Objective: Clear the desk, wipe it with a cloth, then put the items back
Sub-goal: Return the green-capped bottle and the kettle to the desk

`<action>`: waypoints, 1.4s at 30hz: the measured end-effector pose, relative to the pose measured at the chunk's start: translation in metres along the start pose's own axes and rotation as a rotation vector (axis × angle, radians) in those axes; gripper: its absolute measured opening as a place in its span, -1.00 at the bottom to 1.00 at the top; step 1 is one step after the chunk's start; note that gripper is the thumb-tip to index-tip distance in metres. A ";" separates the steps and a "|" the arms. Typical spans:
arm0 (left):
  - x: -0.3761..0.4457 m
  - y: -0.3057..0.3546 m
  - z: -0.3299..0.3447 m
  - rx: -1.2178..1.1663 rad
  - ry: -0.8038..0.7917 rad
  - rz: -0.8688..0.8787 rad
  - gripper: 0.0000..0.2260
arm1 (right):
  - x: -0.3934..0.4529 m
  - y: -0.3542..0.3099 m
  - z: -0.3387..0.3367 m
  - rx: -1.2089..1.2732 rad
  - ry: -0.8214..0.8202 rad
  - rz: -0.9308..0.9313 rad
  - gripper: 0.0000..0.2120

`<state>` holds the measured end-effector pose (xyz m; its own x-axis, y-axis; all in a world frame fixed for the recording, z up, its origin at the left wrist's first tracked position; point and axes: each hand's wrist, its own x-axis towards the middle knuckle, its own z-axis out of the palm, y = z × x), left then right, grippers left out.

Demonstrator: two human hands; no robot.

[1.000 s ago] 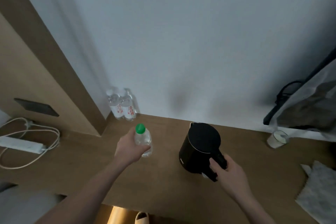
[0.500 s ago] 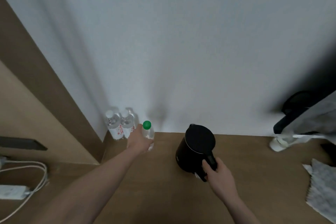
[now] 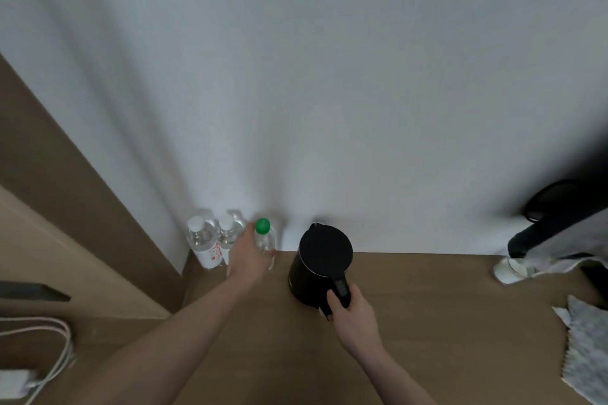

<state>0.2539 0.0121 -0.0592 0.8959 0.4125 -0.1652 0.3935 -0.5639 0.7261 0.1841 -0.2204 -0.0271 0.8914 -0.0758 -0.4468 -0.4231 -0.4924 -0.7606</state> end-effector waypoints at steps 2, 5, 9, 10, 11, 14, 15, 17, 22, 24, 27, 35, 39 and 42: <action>0.001 -0.001 -0.004 -0.014 0.010 0.036 -0.57 | 0.005 0.000 0.012 0.015 -0.006 0.013 -0.85; 0.003 -0.005 -0.011 -0.033 0.041 0.052 -0.65 | 0.009 -0.001 0.025 0.026 -0.012 0.018 -0.84; 0.006 -0.004 -0.012 -0.007 0.061 0.057 -0.56 | 0.013 -0.003 0.038 -0.001 -0.014 -0.003 -0.89; 0.005 -0.002 -0.012 0.000 0.061 0.065 -0.53 | 0.013 -0.002 0.040 -0.011 -0.014 -0.009 -0.90; 0.005 -0.001 -0.012 -0.002 0.061 0.071 -0.49 | 0.015 0.000 0.043 -0.019 -0.018 -0.016 -0.91; 0.000 0.001 -0.018 -0.029 0.076 0.069 -0.39 | 0.014 0.004 0.051 -0.023 -0.021 -0.002 -0.92; -0.004 0.001 -0.023 -0.049 0.084 0.070 -0.38 | 0.014 0.005 0.054 -0.010 -0.013 0.002 -0.92; -0.016 0.000 -0.032 -0.098 0.096 0.068 -0.39 | 0.014 0.006 0.059 0.025 0.006 0.017 -0.92; -0.061 -0.007 -0.063 -0.032 0.036 0.081 -0.60 | 0.012 0.004 0.063 0.079 0.004 0.023 -0.92; -0.075 -0.013 -0.072 0.059 -0.043 0.079 -0.68 | 0.012 0.003 0.063 0.078 -0.016 0.024 -0.88; -0.095 -0.018 -0.081 0.120 -0.112 0.084 -0.73 | 0.014 0.004 0.058 0.065 -0.060 0.020 -0.80; -0.137 -0.015 -0.098 0.152 -0.151 0.126 -0.72 | -0.008 -0.008 0.040 -0.035 -0.134 0.005 -0.42; -0.157 -0.012 -0.101 0.158 -0.154 0.148 -0.73 | -0.038 0.005 0.021 -0.112 -0.159 -0.056 -0.35; -0.178 -0.009 -0.096 0.161 -0.209 0.190 -0.72 | -0.061 0.018 0.002 -0.158 -0.162 -0.042 -0.28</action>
<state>0.0713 0.0125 0.0276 0.9728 0.1424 -0.1827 0.2279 -0.7298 0.6446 0.1214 -0.2234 -0.0144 0.8644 0.0817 -0.4961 -0.3442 -0.6230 -0.7024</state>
